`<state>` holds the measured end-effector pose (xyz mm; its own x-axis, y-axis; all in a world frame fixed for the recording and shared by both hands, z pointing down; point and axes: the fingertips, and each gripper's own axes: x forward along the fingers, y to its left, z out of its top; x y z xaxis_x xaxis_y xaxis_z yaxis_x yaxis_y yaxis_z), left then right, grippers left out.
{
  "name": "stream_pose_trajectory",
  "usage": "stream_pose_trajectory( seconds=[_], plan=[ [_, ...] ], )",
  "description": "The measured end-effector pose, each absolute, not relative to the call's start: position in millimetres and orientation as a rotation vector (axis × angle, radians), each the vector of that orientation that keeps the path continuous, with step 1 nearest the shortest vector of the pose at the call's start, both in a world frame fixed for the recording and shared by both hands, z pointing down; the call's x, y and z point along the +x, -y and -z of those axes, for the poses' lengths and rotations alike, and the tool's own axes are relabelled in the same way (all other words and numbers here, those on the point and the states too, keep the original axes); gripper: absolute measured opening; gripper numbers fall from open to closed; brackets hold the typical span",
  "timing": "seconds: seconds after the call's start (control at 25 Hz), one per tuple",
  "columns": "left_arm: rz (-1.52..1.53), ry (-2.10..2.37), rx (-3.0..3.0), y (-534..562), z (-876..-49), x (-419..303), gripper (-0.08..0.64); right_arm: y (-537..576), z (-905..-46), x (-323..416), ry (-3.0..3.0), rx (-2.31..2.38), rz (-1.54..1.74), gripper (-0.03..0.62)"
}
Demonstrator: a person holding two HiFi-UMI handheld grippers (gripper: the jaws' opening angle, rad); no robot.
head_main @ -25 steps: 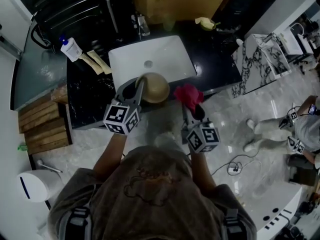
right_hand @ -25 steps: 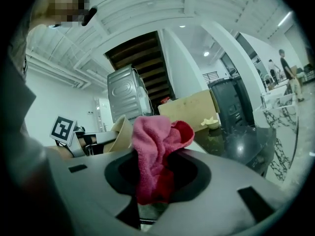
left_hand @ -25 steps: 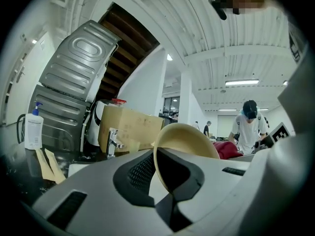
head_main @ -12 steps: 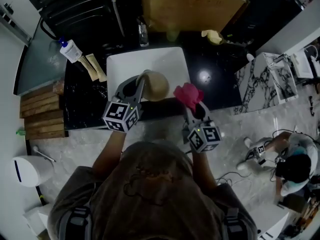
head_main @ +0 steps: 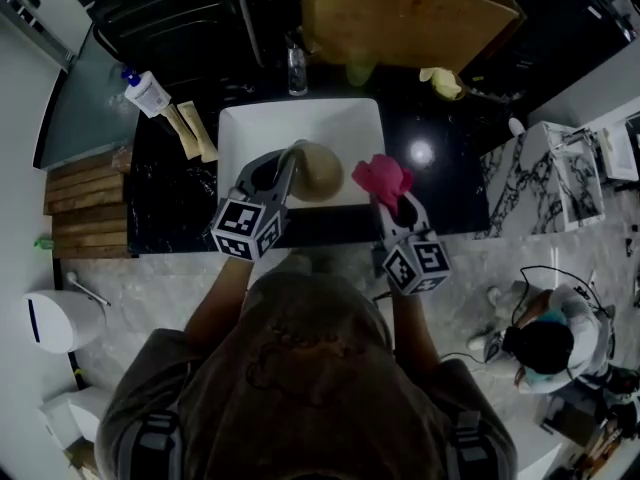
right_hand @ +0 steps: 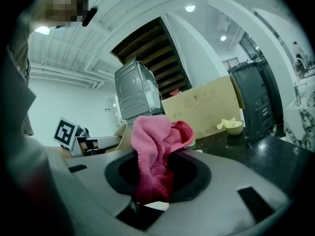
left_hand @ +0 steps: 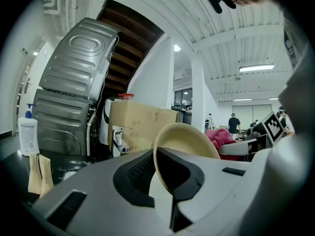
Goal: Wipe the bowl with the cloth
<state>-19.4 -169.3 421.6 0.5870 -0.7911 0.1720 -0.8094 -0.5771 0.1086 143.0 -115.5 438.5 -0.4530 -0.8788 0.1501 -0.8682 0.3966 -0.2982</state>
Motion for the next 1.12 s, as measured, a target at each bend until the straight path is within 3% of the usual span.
stream_pose_trajectory(
  seconds=[1.12],
  plan=[
    [-0.351, 1.027, 2.758, 208.6, -450.1, 8.4, 0.017, 233.1, -408.6, 60.8, -3.034, -0.987, 0.435, 0.118]
  ],
)
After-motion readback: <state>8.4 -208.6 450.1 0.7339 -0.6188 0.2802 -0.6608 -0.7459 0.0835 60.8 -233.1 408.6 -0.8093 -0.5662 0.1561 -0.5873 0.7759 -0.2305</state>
